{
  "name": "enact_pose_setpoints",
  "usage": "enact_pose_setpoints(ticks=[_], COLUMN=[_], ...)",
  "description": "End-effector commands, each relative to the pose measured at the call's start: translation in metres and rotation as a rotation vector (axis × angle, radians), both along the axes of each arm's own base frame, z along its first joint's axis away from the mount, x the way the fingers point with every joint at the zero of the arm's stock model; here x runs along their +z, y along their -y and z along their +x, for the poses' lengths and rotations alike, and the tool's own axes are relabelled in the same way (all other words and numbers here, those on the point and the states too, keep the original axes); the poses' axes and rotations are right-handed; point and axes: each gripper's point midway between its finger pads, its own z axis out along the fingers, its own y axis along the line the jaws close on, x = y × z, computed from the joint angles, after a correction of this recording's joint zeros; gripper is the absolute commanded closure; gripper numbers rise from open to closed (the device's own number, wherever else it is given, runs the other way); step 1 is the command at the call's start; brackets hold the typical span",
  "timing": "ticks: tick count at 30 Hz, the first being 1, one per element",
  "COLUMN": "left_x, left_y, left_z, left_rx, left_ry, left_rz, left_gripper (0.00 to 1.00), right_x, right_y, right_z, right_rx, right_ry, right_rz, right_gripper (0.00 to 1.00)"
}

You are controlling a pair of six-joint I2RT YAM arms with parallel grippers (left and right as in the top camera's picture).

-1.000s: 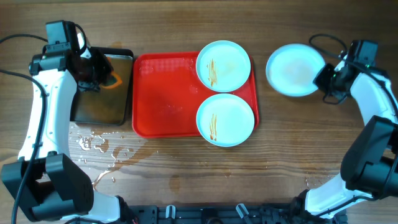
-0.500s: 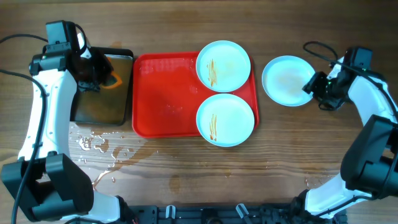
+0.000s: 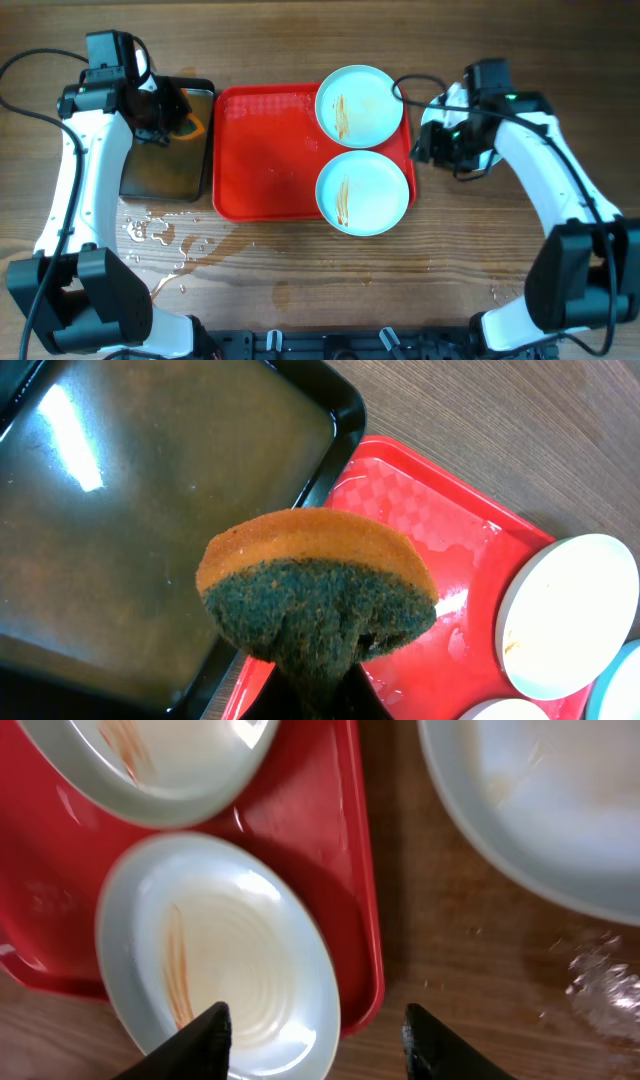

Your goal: Clean dirty plates on tray and stack at the side

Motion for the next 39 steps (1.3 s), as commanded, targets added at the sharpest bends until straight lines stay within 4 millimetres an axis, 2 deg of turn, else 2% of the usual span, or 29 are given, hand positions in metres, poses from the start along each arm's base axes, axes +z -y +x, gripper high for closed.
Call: enact_pose_setpoints(ticks=[1,5,10,14,19,22,24,26,29,33,36,39], left_x=[0.001,0.001,0.001,0.001,0.002,0.002,0.002,0.002,0.002,0.002,0.002,0.002], left_y=[-0.001,-0.001,-0.001,-0.001,-0.001,-0.001,-0.001,-0.001,-0.001,-0.001,-0.001,-0.001], left_z=[0.003,0.003,0.004,0.004,0.004,0.005,0.005,0.004,0.005,0.005,0.005,0.005], left_rx=[-0.009,-0.009,-0.009,-0.009,-0.009,-0.009,-0.009,-0.009,-0.009,-0.009,-0.009,-0.009], left_ry=[0.009,0.010,0.014,0.014,0.015,0.019,0.018,0.018,0.021,0.021,0.020,0.022], left_rz=[0.012,0.012,0.013,0.012,0.013,0.013,0.013,0.013,0.013,0.013,0.013,0.013], left_gripper=[0.96,0.96,0.96,0.96,0.96,0.96,0.96,0.96,0.96,0.96,0.96,0.96], right_x=[-0.024,-0.040,-0.055,-0.067,-0.078,-0.078,-0.075,-0.066,-0.043,-0.023,-0.021,-0.031], right_y=[-0.006,-0.013,-0.020,-0.028,-0.025,-0.025,-0.029,-0.039,-0.064,-0.102,-0.119,-0.142], right_z=[-0.023,-0.040,-0.054,-0.065,-0.071,-0.071,-0.070,-0.067,-0.054,-0.025,-0.005,0.015], right_rx=[0.001,0.029,0.036,0.070,0.061,0.069,0.093,0.125,0.192,0.189,0.126,0.096], right_ry=[-0.124,-0.167,-0.193,-0.201,-0.220,-0.218,-0.208,-0.185,-0.109,0.033,0.121,0.182], right_rz=[-0.034,-0.041,-0.046,-0.059,-0.105,-0.105,-0.092,-0.061,-0.051,-0.046,-0.049,-0.017], right_gripper=[0.52,0.57,0.73,0.73,0.74,0.96,0.96,0.96,0.96,0.96,0.96,0.96])
